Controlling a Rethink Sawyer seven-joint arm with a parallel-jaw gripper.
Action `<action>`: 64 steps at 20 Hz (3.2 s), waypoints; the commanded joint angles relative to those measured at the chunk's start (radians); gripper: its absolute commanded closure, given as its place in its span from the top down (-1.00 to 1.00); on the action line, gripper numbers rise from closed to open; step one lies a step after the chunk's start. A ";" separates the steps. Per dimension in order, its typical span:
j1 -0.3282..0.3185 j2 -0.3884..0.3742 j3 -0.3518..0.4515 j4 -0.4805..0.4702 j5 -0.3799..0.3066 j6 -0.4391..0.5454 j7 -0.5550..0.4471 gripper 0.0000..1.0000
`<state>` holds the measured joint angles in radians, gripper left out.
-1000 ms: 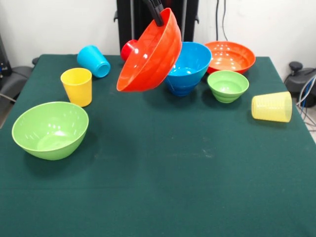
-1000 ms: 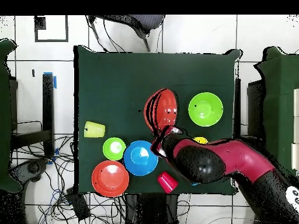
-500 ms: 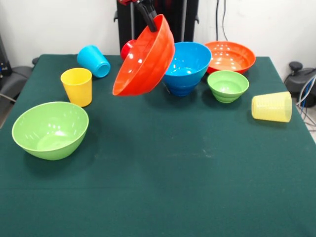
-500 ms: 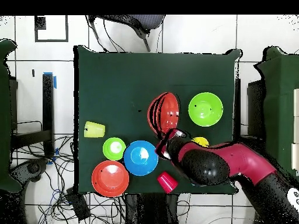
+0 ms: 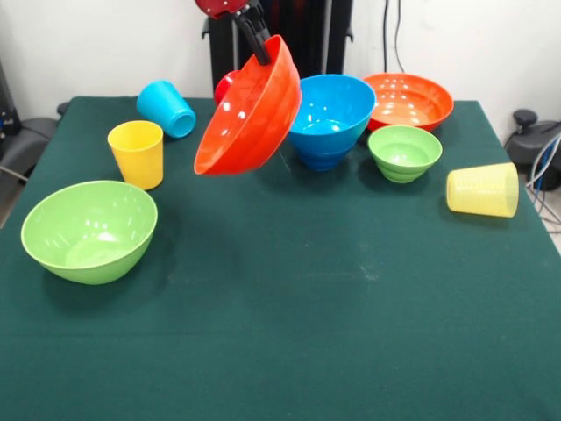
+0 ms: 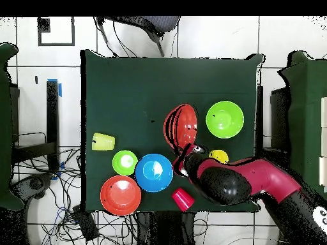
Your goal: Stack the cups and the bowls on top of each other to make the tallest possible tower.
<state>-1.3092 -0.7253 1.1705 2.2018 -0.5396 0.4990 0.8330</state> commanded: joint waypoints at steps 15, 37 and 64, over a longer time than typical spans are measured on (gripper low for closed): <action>0.021 0.057 -0.005 0.034 -0.063 0.005 0.027 -1.00; -0.021 0.115 -0.007 0.026 -0.090 0.016 -0.008 -1.00; -0.067 0.140 0.058 -0.016 -0.021 0.056 0.003 -1.00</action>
<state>-1.4245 -0.6079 1.2078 2.2036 -0.5709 0.4988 0.8330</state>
